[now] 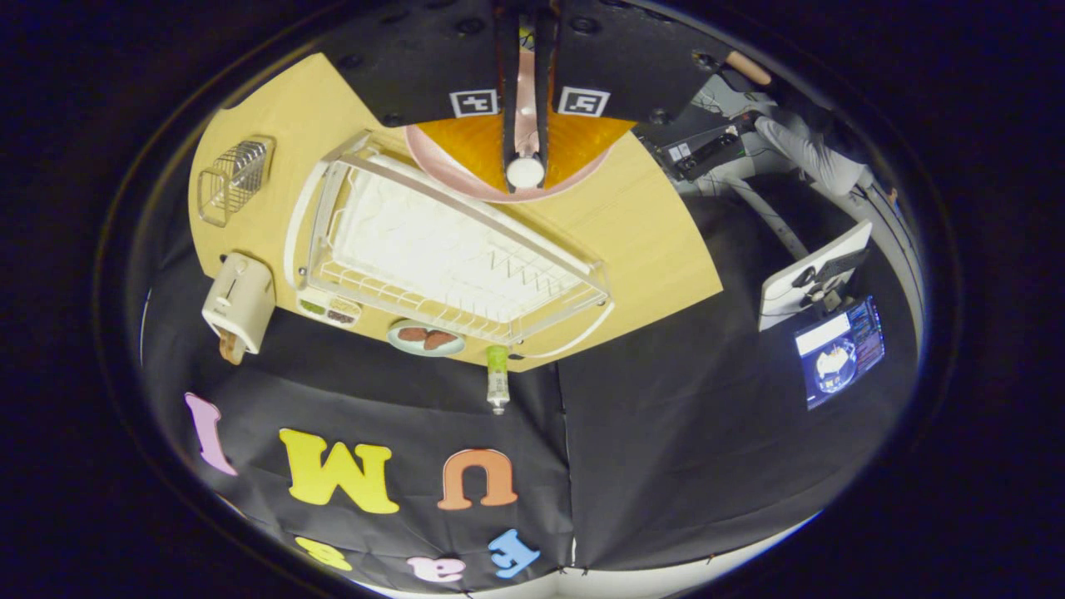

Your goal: Take the plate from the dish rack, then take the spoon from the basket and place it into the plate.

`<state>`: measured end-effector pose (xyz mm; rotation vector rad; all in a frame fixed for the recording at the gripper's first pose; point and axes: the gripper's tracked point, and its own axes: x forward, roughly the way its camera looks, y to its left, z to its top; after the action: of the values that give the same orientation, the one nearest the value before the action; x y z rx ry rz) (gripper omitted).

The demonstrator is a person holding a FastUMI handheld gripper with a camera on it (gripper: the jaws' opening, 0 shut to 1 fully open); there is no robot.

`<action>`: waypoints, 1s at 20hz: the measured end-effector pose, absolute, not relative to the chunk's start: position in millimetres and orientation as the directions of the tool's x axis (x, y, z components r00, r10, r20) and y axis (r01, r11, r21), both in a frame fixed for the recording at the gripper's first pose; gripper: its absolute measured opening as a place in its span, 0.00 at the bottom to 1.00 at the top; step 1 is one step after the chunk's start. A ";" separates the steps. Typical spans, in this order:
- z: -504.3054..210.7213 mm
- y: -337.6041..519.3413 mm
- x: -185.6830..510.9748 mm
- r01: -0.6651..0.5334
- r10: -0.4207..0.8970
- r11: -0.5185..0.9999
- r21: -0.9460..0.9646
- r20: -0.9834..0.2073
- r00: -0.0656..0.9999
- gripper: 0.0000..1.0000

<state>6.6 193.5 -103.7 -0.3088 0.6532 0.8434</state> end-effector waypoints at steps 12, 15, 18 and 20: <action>-81.7 172.7 33.4 -0.678 0.557 0.735 0.012 -0.580 0.594 0.72; -72.7 166.1 38.9 -0.647 0.544 0.763 0.000 -0.542 0.641 0.92; -56.1 157.3 44.0 -0.607 0.528 0.794 -0.010 -0.483 0.699 0.96; -42.5 148.2 47.2 -0.571 0.506 0.820 -0.026 -0.431 0.747 0.96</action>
<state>47.2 148.2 -42.5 -0.1603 0.4240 0.5920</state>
